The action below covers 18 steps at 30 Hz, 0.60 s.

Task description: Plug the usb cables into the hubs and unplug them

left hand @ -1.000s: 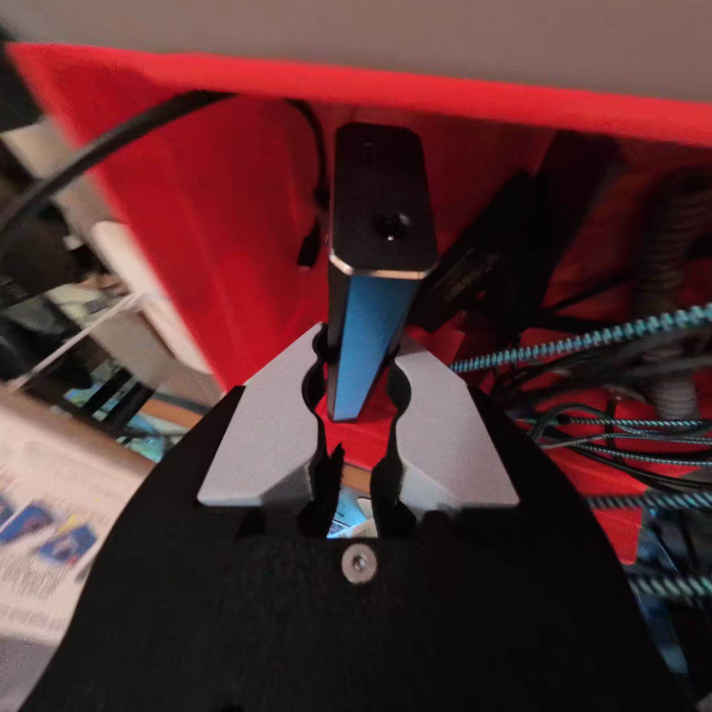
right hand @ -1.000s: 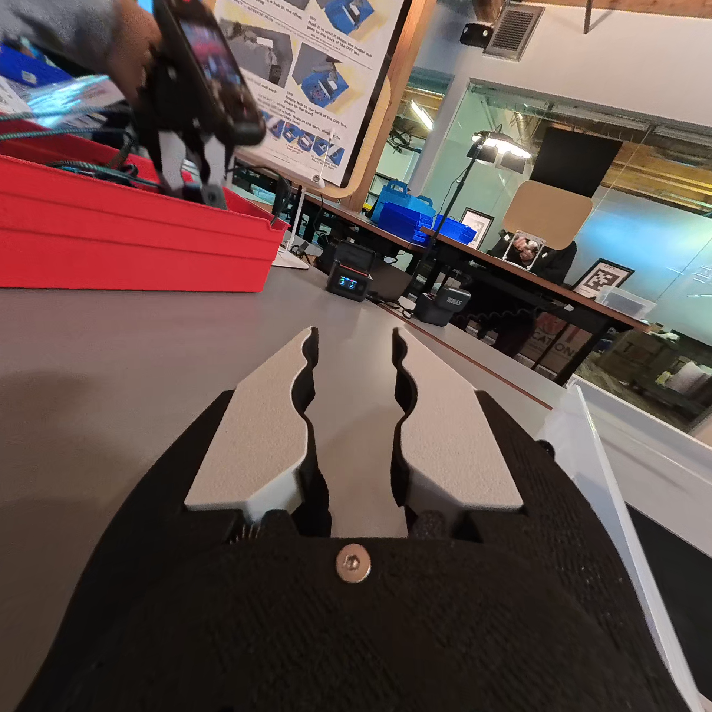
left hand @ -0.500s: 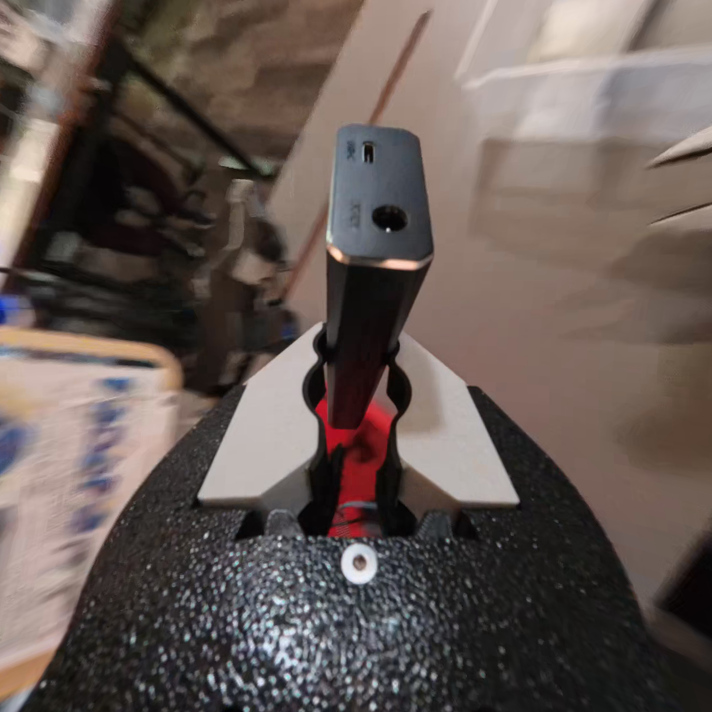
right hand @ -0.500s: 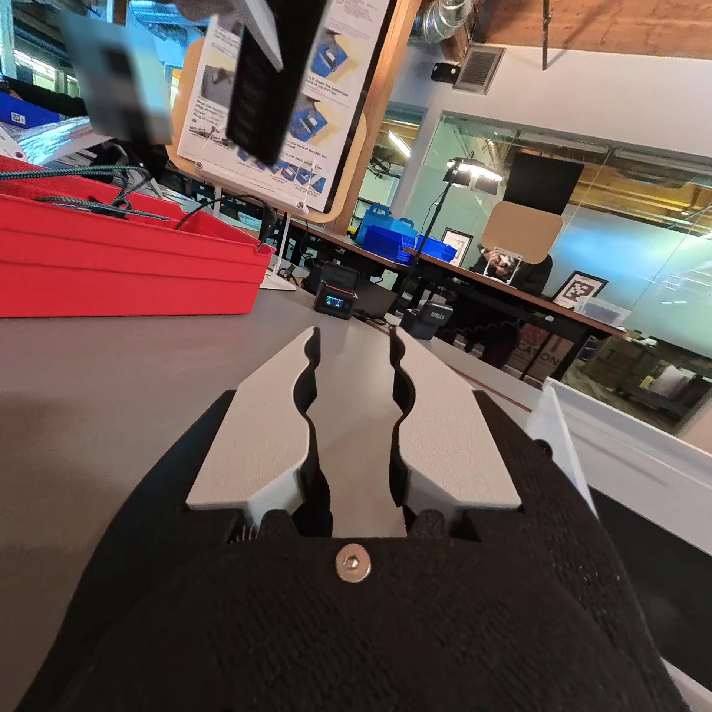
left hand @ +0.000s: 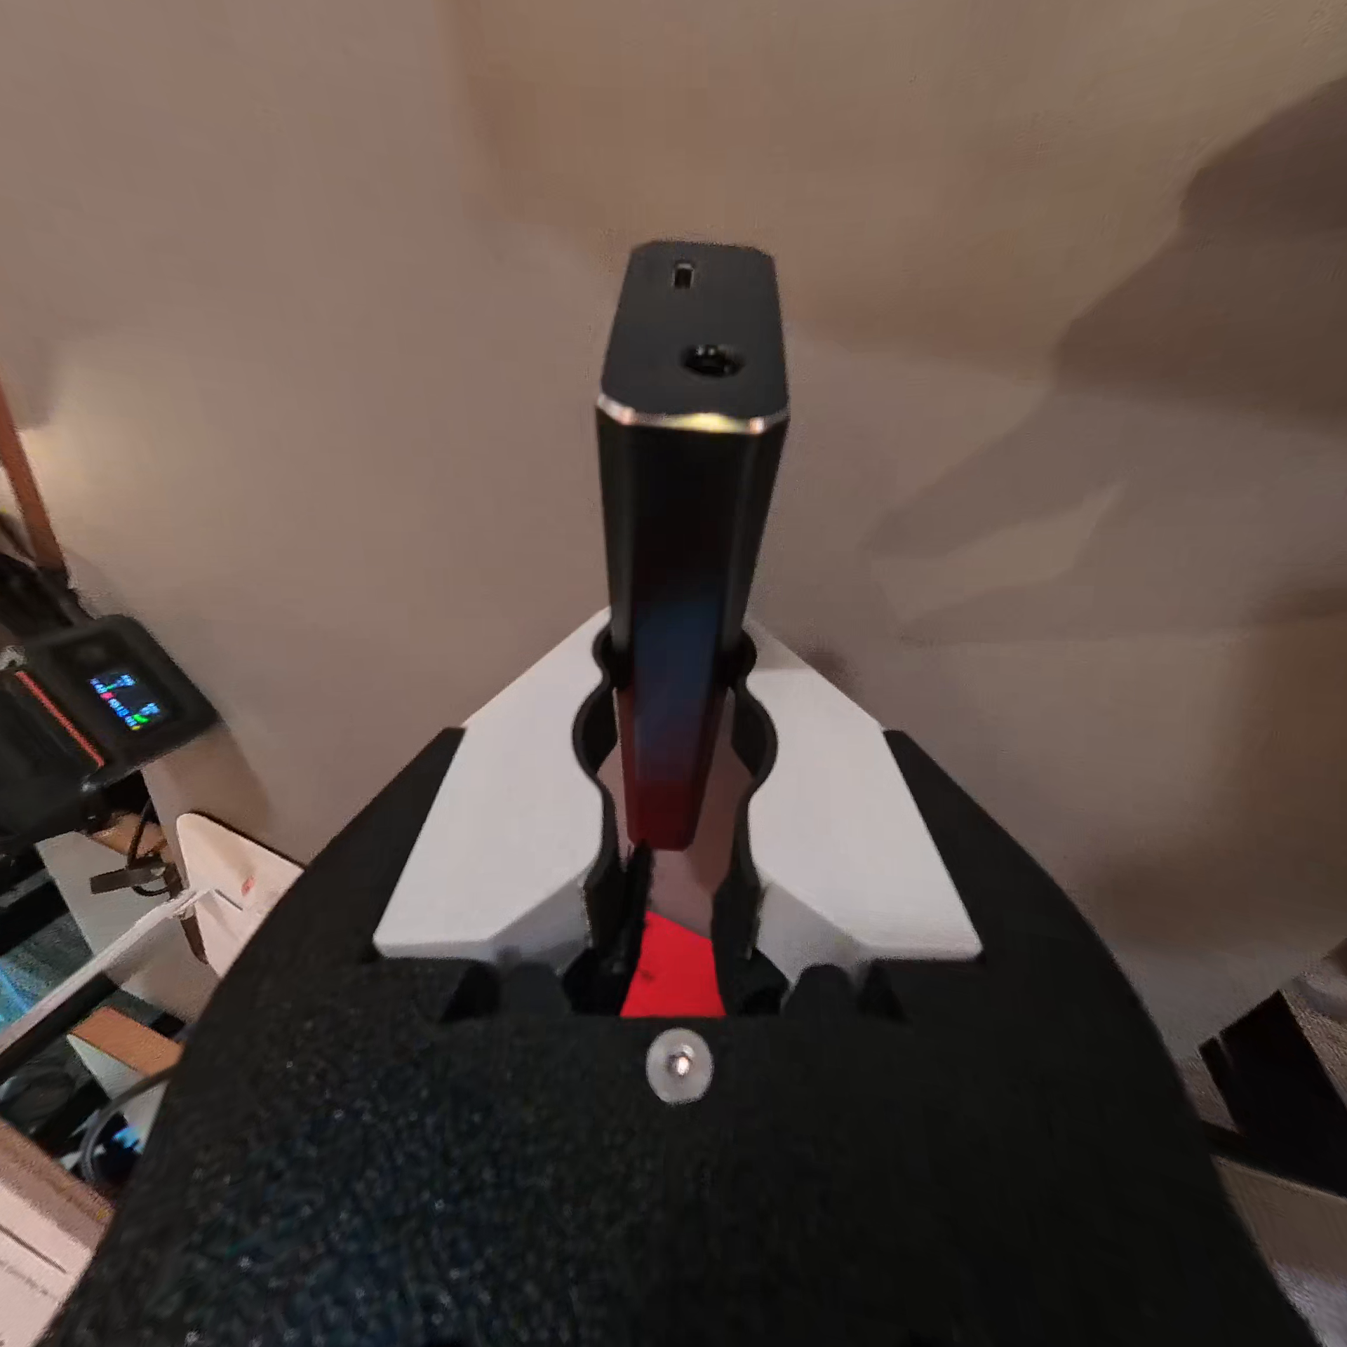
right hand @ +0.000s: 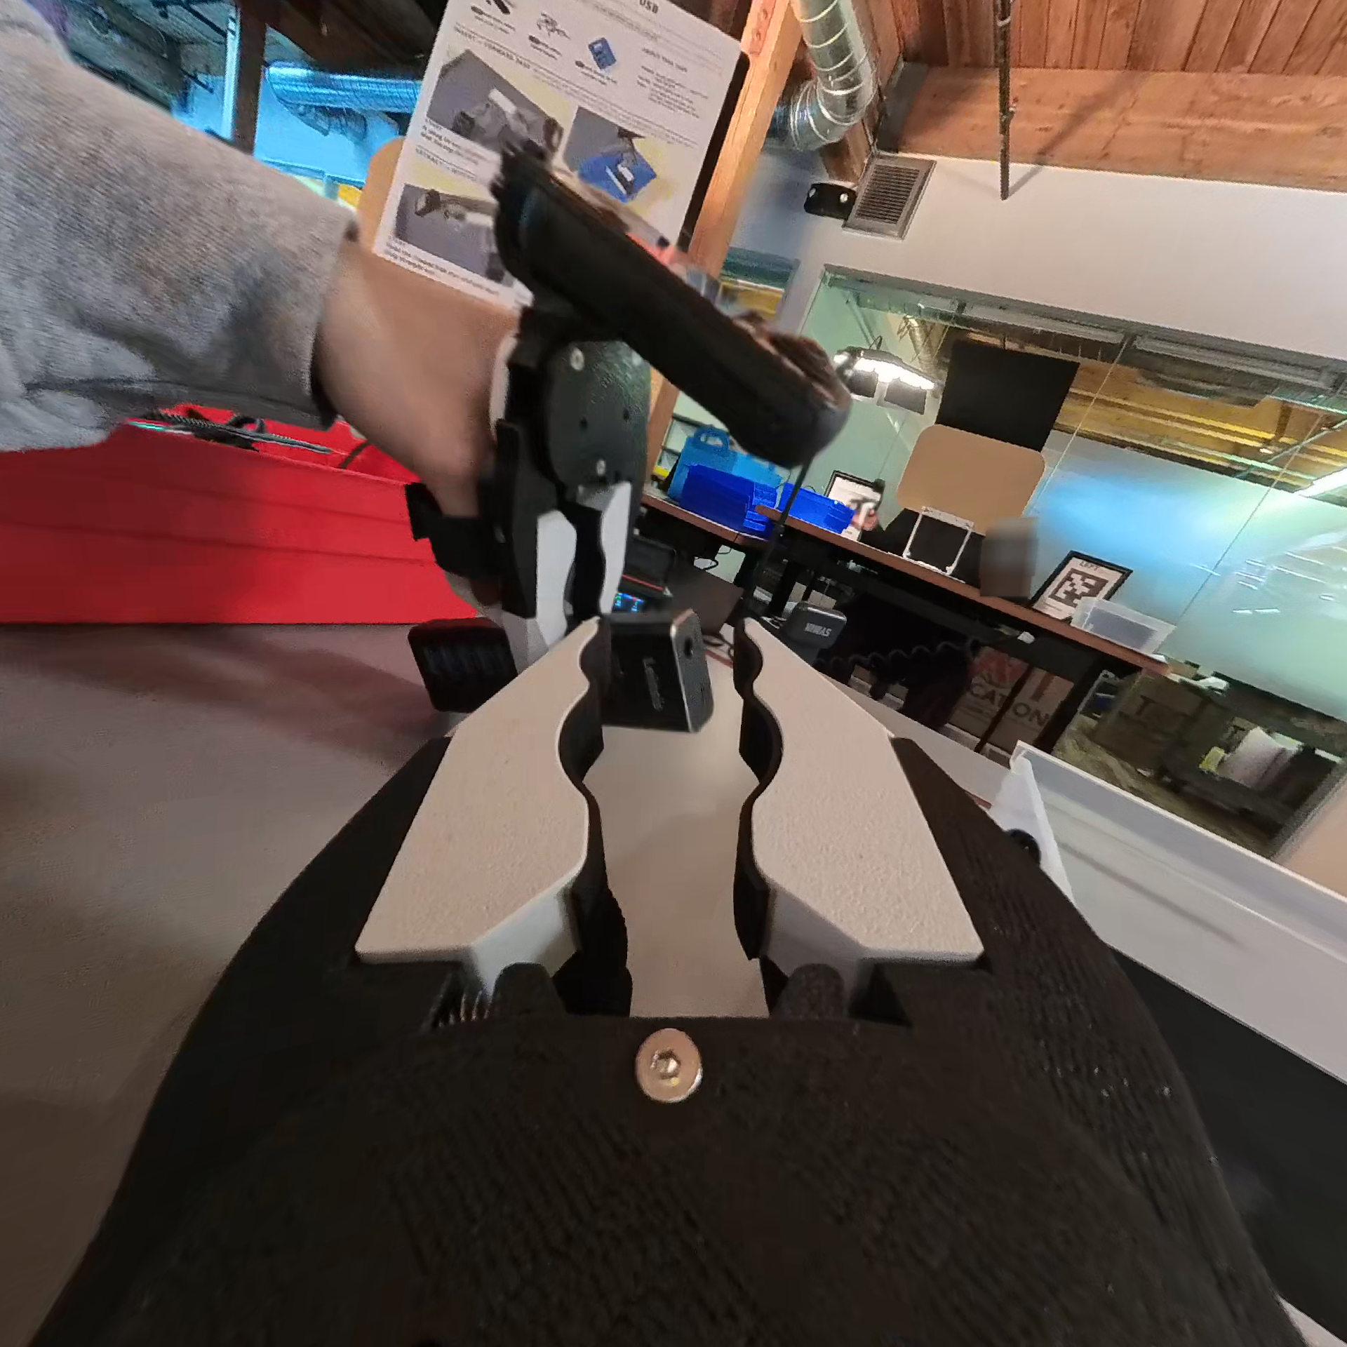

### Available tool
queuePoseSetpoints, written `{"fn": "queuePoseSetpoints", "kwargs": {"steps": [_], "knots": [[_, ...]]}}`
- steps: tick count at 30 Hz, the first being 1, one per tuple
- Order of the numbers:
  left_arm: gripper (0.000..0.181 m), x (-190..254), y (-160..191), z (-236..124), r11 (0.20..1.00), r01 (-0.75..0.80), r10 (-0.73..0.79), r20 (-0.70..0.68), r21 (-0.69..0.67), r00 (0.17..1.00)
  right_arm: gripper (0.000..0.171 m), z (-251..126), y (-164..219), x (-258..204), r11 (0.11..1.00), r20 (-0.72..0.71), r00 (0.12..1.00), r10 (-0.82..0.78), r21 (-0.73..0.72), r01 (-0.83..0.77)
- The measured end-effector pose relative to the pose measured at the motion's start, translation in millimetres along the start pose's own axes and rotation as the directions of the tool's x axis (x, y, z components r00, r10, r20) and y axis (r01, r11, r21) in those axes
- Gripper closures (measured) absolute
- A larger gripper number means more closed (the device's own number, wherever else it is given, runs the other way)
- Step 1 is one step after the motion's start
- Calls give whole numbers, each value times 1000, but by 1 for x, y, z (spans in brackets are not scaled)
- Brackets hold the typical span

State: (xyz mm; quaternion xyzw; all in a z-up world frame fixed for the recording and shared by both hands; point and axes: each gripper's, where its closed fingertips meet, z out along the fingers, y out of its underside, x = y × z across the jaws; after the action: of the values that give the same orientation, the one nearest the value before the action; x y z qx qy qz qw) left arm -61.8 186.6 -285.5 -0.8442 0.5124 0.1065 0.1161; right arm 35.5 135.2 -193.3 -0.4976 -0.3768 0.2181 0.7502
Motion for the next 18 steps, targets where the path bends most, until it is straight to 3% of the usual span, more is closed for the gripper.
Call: {"fn": "queuePoseSetpoints", "kwargs": {"steps": [10,15,18], "knots": [[156,1,-1,36,983,-56,52,-29,-175,998,140,1,-1,-3,1000,12,1000,-3,3,3],[156,-8,-4,41,987,49,-32,113,-152,993,139,1,-2,-5,1000,23,1000,-1,6,0],[104,-7,2,38,989,100,-88,115,-108,989,140,1,-1,-4,1000,20,1000,3,3,-3]]}}
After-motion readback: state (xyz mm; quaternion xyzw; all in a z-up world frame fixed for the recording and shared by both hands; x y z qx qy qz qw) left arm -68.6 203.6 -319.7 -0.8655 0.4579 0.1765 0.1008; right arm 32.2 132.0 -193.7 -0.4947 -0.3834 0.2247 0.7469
